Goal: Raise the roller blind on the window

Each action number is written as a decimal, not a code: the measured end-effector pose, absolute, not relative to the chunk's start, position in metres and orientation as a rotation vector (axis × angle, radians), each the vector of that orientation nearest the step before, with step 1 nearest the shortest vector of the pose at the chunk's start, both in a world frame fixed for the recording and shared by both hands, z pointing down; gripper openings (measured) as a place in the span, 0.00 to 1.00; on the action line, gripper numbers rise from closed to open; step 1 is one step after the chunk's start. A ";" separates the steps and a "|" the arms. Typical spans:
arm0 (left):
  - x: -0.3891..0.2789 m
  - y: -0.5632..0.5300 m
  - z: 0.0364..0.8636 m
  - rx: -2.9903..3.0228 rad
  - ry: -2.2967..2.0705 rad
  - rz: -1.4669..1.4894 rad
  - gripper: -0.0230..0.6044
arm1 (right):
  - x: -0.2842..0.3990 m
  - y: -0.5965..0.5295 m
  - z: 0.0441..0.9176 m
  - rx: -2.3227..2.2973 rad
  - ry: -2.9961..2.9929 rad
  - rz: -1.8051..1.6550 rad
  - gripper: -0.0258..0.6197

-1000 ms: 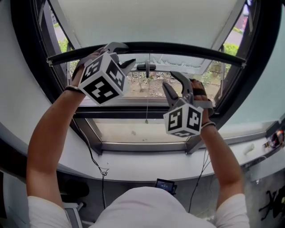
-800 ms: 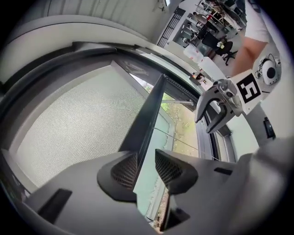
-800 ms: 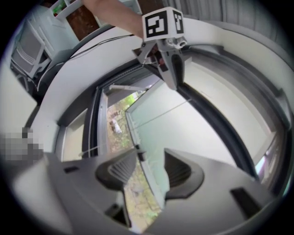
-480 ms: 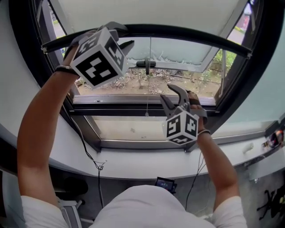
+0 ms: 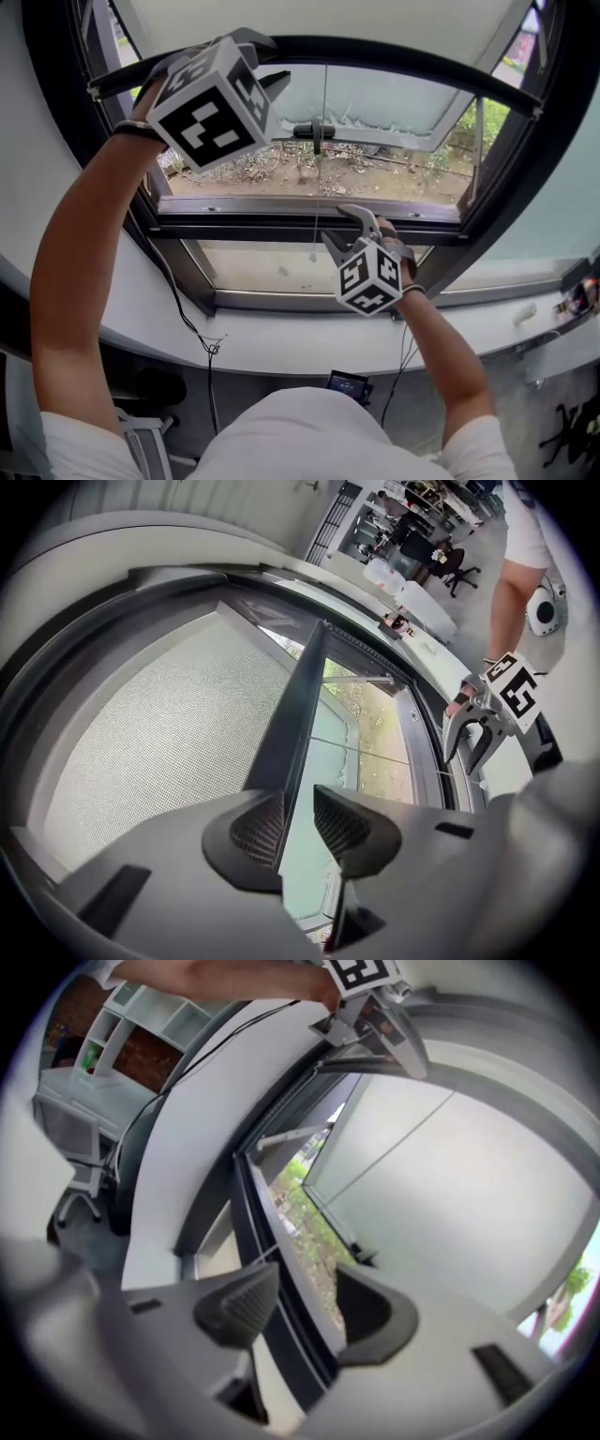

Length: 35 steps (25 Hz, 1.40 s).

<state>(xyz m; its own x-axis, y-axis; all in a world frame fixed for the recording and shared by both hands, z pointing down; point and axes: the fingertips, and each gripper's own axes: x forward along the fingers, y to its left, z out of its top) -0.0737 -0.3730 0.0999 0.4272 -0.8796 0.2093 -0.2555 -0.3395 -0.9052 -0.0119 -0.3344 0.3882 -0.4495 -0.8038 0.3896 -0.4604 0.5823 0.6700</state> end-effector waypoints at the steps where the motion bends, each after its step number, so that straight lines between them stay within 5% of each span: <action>1: -0.073 -0.373 0.098 -1.819 0.972 -0.922 0.21 | -0.014 -0.334 0.393 0.992 -2.124 -0.602 0.34; 35: -0.075 -0.376 0.051 -1.750 0.988 -0.906 0.21 | -0.034 -0.352 0.419 0.973 -2.237 -0.321 0.34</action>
<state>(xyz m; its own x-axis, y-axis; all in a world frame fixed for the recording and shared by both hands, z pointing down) -0.0752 -0.3759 0.0510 0.4111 -0.8977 0.1585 -0.2350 -0.2723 -0.9331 -0.0335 -0.3521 0.4191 -0.4993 -0.7212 0.4802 -0.5569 0.6917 0.4598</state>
